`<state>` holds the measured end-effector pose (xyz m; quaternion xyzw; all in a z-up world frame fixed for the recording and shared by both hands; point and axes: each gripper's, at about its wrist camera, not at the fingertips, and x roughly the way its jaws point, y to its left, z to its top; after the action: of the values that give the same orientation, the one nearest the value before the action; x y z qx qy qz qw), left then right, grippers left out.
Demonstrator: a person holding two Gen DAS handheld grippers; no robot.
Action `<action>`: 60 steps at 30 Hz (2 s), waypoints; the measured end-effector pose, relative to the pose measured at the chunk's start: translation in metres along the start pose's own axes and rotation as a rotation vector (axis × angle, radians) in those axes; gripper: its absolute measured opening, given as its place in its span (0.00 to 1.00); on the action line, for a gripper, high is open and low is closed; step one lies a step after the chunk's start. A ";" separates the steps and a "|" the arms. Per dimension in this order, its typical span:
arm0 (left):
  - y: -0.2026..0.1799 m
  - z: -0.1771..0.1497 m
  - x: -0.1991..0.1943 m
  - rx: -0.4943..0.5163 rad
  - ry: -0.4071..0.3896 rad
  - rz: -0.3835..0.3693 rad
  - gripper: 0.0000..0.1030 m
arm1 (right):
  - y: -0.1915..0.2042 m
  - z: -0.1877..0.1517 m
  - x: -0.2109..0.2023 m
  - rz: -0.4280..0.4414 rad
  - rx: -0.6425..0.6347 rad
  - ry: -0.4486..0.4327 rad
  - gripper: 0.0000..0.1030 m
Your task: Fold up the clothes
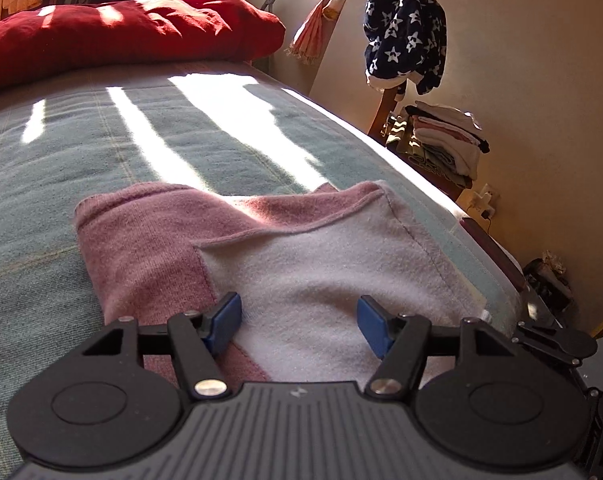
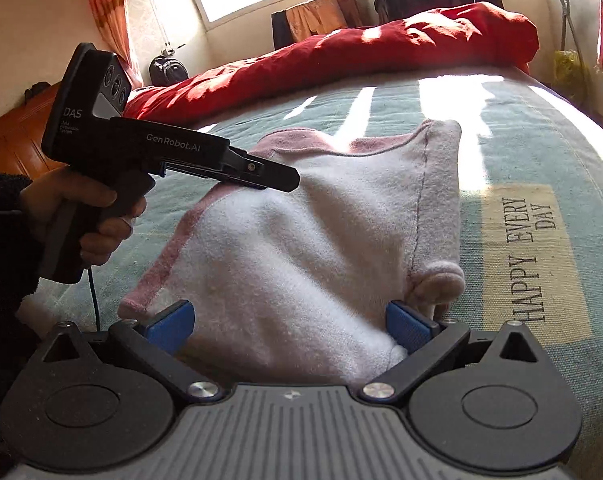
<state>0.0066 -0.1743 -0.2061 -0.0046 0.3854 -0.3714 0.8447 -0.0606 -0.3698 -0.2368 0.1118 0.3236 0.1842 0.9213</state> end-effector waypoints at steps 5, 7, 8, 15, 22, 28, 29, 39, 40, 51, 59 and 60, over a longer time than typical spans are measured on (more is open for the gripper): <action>-0.008 0.014 -0.014 0.031 -0.037 0.018 0.64 | 0.010 0.013 -0.014 -0.003 -0.022 -0.033 1.00; -0.009 0.020 -0.020 0.063 -0.080 0.049 0.66 | 0.012 0.030 -0.019 -0.006 -0.047 -0.085 1.00; -0.004 0.021 -0.016 0.046 -0.068 0.055 0.66 | 0.012 0.037 -0.020 -0.007 -0.060 -0.103 1.00; 0.024 0.010 0.006 -0.019 -0.045 0.066 0.66 | -0.025 0.071 0.033 -0.065 -0.077 -0.038 1.00; 0.018 0.017 -0.005 -0.007 -0.070 0.057 0.63 | -0.061 0.078 0.063 -0.105 -0.013 0.027 1.00; 0.020 0.026 -0.009 -0.055 -0.092 -0.002 0.66 | -0.061 0.098 0.039 -0.063 -0.007 -0.067 1.00; 0.024 0.026 -0.004 -0.070 -0.073 0.006 0.67 | -0.060 0.103 0.042 -0.033 -0.008 -0.067 1.00; 0.030 0.023 0.001 -0.102 -0.034 0.058 0.65 | -0.069 0.113 0.086 -0.038 -0.016 0.087 1.00; 0.024 0.024 -0.007 -0.101 -0.039 0.048 0.65 | -0.064 0.113 0.075 -0.046 -0.020 0.078 1.00; -0.031 -0.024 -0.060 -0.111 0.044 -0.004 0.76 | 0.007 0.069 0.011 0.083 -0.028 0.138 1.00; -0.045 -0.053 -0.104 -0.122 -0.023 0.062 0.76 | 0.015 0.028 -0.025 -0.031 0.069 0.099 1.00; -0.050 -0.057 -0.111 -0.108 -0.040 0.069 0.77 | 0.019 0.028 -0.030 -0.038 0.072 0.084 1.00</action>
<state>-0.1090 -0.1244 -0.1592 -0.0444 0.3877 -0.3205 0.8631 -0.0697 -0.3672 -0.1929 0.1307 0.3705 0.1594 0.9057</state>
